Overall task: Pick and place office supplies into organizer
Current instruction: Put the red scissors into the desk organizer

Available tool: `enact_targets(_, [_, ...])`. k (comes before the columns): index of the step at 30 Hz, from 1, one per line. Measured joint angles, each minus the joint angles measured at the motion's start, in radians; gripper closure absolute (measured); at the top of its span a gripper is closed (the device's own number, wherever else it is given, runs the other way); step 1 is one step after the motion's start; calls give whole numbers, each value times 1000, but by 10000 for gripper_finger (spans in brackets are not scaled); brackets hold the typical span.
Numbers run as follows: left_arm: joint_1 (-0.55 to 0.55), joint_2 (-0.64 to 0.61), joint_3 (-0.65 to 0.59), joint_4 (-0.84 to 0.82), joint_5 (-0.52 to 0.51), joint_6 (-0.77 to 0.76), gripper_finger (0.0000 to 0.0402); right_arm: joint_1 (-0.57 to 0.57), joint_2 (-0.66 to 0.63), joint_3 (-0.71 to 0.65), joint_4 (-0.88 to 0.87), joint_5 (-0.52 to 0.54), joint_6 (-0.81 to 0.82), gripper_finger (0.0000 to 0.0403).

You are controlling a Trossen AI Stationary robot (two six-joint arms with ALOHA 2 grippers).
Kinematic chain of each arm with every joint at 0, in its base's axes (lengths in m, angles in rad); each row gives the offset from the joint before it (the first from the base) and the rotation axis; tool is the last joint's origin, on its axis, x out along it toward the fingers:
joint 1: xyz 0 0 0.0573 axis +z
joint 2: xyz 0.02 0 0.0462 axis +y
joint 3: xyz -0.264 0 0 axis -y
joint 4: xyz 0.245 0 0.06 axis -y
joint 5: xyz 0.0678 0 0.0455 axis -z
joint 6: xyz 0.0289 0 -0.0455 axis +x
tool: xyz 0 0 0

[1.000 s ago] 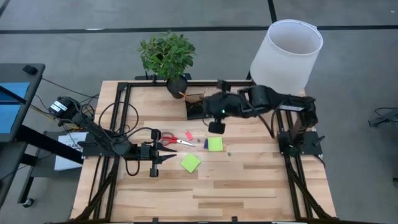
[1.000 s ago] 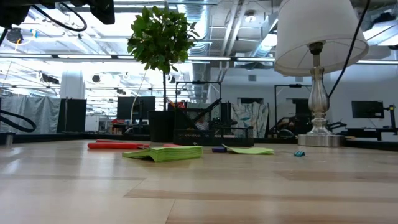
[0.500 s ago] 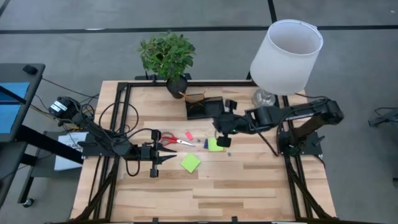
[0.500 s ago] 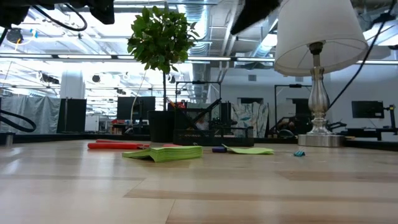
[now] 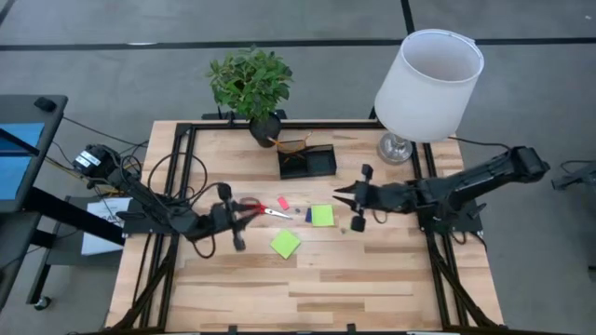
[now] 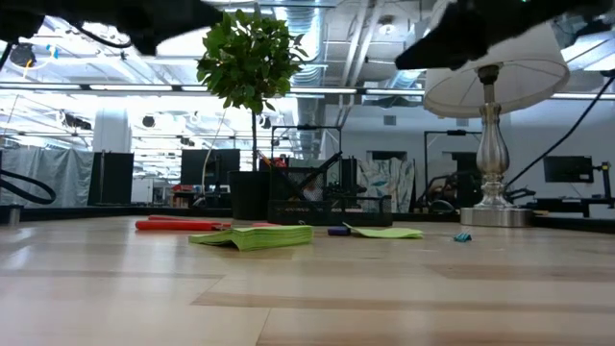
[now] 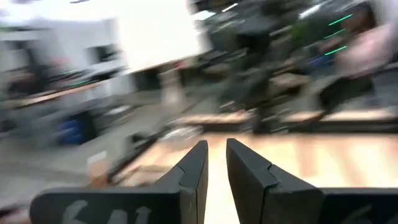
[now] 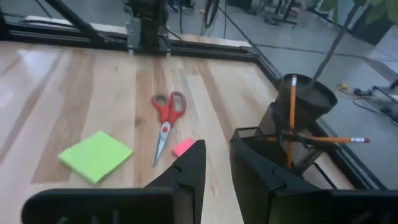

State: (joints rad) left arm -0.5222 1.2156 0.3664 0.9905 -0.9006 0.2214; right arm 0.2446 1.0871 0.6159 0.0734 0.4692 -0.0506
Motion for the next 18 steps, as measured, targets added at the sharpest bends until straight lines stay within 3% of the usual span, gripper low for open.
enact_targets(3, [7, -16, 47, -163, -158, 9, 350, 12, -39, -60, 30, 0, 2, 336])
enact_targets(6, [8, -57, 158, -535, -177, -128, 350, 20, -50, -98, 42, 0, 18, 336])
enact_targets(12, [79, -83, 463, -1420, 117, -657, 350, 41, -38, -140, 44, 0, 25, 336])
enact_targets(15, [113, -77, 536, -1638, 187, -749, 350, 54, -37, -154, 42, 1, 26, 336])
enact_targets(18, [138, -77, 556, -1722, 228, -766, 350, 67, -34, -157, 36, 1, 25, 336])
